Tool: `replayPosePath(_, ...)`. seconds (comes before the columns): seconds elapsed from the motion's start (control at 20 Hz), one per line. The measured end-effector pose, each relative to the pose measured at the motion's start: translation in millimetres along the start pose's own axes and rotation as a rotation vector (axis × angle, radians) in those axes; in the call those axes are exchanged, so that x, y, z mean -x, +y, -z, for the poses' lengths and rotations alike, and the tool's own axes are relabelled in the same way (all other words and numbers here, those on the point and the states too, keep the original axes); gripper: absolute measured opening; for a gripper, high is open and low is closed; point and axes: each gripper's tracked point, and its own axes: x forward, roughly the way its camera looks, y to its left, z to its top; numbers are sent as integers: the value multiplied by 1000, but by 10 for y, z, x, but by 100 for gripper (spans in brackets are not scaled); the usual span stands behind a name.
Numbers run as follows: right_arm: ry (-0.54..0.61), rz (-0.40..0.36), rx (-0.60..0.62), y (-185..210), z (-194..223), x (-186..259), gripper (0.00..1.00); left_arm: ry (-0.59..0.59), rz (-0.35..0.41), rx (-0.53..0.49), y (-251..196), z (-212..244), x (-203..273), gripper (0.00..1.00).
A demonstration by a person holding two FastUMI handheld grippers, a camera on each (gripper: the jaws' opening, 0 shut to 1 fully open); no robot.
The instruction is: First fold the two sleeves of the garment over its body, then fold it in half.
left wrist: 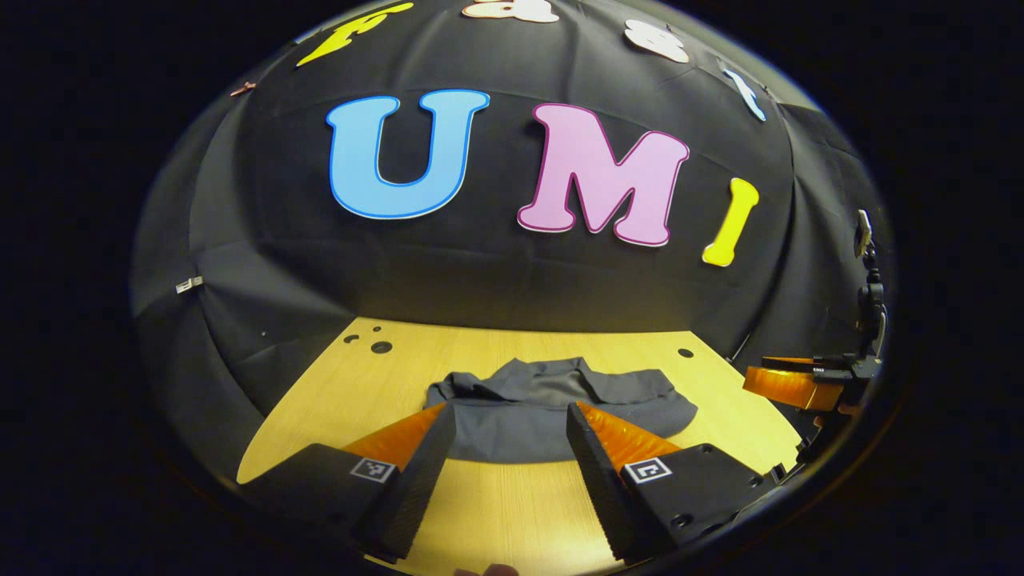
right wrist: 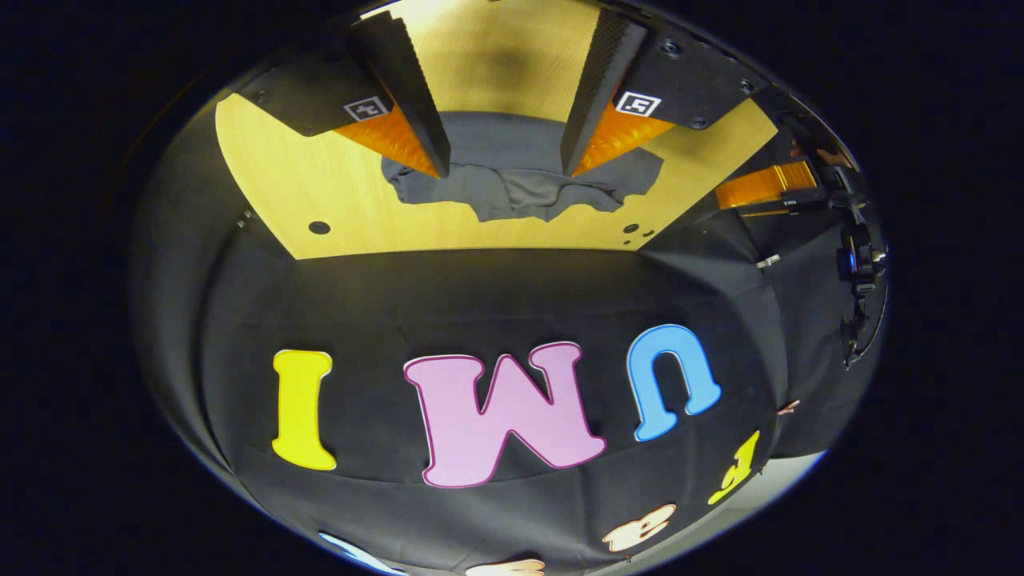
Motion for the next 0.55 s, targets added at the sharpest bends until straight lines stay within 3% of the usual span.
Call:
replayPosePath(0.2, 39, 4, -1, 0, 221, 198, 87, 28, 24, -40, -56, 192, 154, 88)
replayPosePath(0.55, 154, 8, -55, 5, 602, 154, 87, 66, 67, -77, -261, 378, 281, 88)
